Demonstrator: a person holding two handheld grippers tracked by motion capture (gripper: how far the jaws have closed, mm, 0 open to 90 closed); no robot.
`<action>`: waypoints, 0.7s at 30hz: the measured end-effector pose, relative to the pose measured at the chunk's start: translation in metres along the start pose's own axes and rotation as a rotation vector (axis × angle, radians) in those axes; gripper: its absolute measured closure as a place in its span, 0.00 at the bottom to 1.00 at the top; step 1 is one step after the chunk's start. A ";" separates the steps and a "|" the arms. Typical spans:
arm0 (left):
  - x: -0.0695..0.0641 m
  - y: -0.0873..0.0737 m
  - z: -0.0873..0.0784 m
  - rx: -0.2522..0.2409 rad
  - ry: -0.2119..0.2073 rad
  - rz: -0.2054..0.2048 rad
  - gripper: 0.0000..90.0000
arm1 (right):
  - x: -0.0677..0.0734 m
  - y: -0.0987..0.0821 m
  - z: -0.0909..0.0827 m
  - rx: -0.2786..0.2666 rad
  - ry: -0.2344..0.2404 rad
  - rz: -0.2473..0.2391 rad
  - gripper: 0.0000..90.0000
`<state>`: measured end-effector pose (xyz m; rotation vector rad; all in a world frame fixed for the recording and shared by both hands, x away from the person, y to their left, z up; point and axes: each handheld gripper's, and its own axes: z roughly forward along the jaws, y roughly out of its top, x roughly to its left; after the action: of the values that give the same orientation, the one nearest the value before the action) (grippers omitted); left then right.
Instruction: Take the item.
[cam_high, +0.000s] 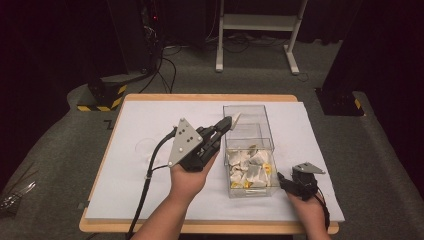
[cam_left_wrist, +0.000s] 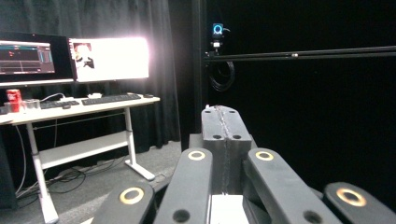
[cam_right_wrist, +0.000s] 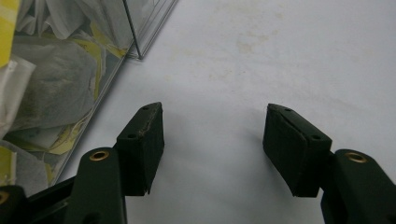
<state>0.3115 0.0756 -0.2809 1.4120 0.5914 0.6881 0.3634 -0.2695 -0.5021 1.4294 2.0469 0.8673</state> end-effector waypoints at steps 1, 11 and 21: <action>0.001 0.000 -0.001 0.000 0.003 -0.002 1.00 | 0.000 0.000 0.000 0.000 0.000 0.000 0.43; 0.017 -0.001 -0.013 0.000 0.043 -0.006 1.00 | 0.000 0.000 0.000 0.000 0.000 0.000 0.43; 0.035 -0.005 -0.026 0.007 0.092 -0.012 1.00 | 0.000 0.000 0.000 0.000 -0.001 0.000 0.43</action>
<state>0.3165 0.1194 -0.2866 1.3883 0.6743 0.7452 0.3633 -0.2694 -0.5021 1.4292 2.0467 0.8666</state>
